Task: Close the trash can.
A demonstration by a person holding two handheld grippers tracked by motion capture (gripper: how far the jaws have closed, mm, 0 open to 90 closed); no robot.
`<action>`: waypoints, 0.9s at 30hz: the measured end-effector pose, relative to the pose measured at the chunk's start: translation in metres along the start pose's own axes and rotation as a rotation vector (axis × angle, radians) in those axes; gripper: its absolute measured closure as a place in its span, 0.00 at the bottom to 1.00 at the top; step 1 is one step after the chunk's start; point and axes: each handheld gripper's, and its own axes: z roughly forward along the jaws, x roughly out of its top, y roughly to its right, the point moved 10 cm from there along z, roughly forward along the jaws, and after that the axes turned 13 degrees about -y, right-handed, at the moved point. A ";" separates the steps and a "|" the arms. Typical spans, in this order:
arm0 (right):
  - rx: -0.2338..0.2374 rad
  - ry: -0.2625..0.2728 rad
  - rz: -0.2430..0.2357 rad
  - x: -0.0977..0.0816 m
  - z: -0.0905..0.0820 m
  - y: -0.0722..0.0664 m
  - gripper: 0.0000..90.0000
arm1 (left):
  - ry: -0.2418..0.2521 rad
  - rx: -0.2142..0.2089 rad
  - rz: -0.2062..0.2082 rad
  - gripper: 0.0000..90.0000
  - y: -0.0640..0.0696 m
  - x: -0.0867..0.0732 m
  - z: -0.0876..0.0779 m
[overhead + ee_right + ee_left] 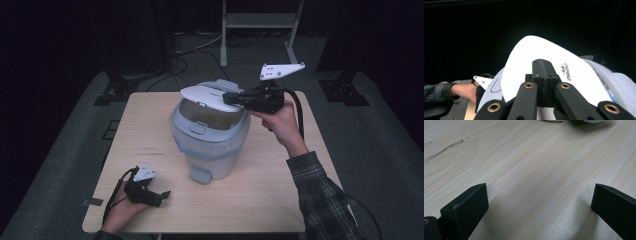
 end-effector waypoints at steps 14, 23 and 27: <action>0.010 -0.090 -0.031 -0.002 0.020 -0.013 1.00 | 0.000 -0.002 0.001 0.00 0.000 0.000 0.000; 0.014 -0.158 -0.042 -0.005 0.029 -0.019 1.00 | 0.000 -0.002 0.000 0.00 0.000 0.000 0.000; 0.012 -0.177 -0.052 -0.005 0.034 -0.021 1.00 | -0.001 -0.002 0.002 0.00 0.000 0.000 0.000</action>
